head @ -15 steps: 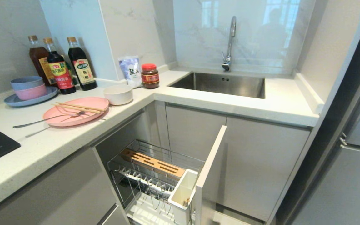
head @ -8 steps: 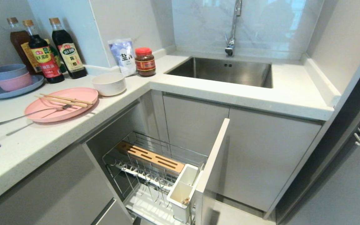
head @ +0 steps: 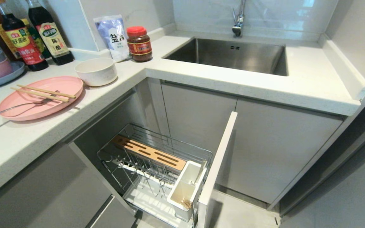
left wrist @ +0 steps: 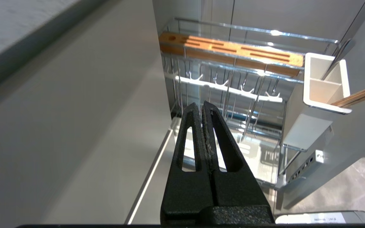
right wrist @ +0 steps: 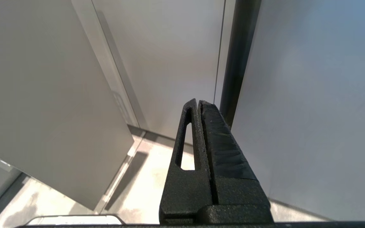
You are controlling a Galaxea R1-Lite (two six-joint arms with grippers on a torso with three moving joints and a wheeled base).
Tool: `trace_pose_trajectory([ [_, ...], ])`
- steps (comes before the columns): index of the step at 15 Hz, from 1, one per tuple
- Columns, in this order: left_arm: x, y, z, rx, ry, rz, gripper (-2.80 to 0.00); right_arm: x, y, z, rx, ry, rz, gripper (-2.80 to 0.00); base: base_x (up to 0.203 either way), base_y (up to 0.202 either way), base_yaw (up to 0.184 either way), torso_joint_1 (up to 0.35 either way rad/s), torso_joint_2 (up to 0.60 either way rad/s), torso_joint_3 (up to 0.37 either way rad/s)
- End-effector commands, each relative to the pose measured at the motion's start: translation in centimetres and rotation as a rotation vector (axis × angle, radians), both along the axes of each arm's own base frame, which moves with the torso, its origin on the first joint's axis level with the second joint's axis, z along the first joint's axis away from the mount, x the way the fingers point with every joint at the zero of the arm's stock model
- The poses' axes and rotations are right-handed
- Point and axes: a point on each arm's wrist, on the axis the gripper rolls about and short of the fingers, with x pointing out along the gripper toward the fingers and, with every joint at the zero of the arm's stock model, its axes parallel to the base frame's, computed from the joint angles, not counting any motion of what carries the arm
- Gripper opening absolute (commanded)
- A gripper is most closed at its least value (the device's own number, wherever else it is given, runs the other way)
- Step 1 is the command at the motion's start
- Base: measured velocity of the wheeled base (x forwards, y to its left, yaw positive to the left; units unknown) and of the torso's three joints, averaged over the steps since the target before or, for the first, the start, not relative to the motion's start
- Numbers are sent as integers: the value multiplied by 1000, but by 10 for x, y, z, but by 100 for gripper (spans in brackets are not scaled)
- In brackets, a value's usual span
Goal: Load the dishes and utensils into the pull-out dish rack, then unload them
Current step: Pick up the chopsticks and place it in the cupboard
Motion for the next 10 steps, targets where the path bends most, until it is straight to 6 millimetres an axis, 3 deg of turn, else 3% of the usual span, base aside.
trace_pose_trajectory([
  [1, 0, 0, 0, -1, 1, 1, -280, 0, 0, 0, 0, 0, 0, -280, 0, 0, 0, 2, 2, -194],
  [10, 0, 0, 0, 0, 1, -6, -280, 0, 0, 0, 0, 0, 0, -280, 0, 0, 0, 2, 4, -202],
])
